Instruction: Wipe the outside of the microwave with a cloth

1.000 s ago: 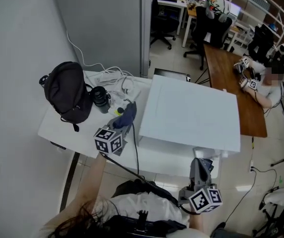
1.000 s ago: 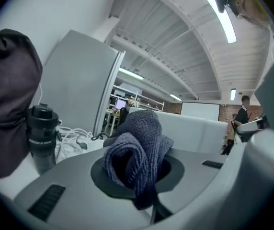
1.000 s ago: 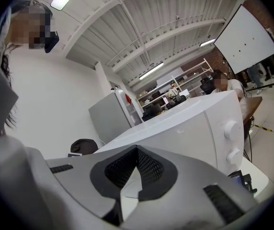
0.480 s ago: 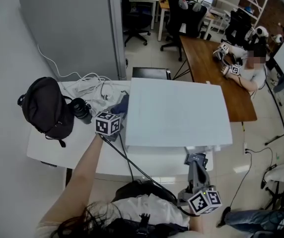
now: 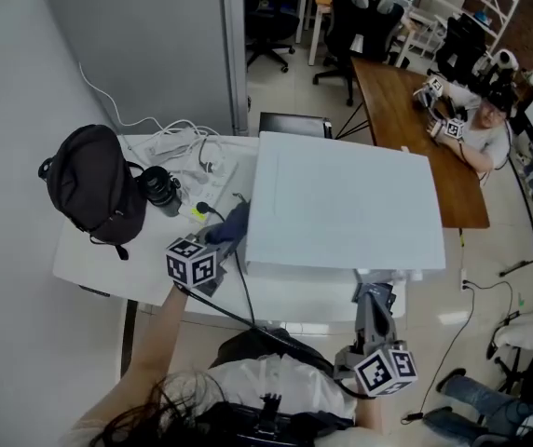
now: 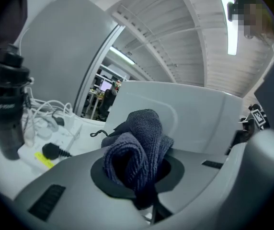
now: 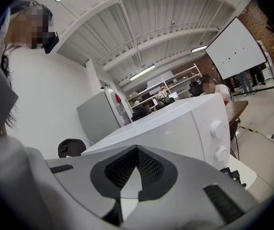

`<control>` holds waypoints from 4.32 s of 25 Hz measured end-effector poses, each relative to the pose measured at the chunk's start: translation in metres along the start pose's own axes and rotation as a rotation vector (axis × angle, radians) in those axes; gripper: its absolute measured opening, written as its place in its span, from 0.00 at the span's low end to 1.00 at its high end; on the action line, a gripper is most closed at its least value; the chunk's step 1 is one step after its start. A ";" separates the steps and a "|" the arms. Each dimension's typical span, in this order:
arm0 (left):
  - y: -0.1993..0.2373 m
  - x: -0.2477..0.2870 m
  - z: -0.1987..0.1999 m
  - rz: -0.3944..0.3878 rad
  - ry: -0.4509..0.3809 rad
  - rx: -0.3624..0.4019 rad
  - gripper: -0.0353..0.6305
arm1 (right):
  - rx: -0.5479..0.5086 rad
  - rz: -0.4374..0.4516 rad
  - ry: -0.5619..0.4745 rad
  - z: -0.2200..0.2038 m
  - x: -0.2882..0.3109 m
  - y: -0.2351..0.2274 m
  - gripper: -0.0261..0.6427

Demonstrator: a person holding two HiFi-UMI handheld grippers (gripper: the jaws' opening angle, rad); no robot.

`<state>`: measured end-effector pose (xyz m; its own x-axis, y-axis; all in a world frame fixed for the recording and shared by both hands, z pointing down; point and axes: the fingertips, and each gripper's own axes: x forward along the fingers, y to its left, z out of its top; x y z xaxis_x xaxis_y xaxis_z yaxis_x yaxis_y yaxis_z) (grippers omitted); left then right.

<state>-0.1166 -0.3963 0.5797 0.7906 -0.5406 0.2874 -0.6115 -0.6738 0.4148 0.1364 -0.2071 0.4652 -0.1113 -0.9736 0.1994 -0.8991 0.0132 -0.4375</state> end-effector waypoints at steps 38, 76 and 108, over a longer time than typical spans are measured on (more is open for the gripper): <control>0.039 0.059 0.002 0.022 0.106 -0.004 0.12 | 0.044 -0.086 -0.029 -0.004 -0.023 -0.010 0.08; -0.415 0.104 -0.043 -0.525 -0.016 0.390 0.13 | 0.120 -0.104 -0.110 0.018 -0.147 -0.115 0.08; -0.121 -0.080 -0.007 0.505 -0.258 0.065 0.13 | 0.065 0.130 0.017 -0.013 -0.148 -0.086 0.08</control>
<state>-0.1060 -0.2682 0.5129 0.3713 -0.9038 0.2129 -0.9189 -0.3247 0.2241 0.2248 -0.0609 0.4844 -0.2324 -0.9606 0.1521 -0.8476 0.1233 -0.5162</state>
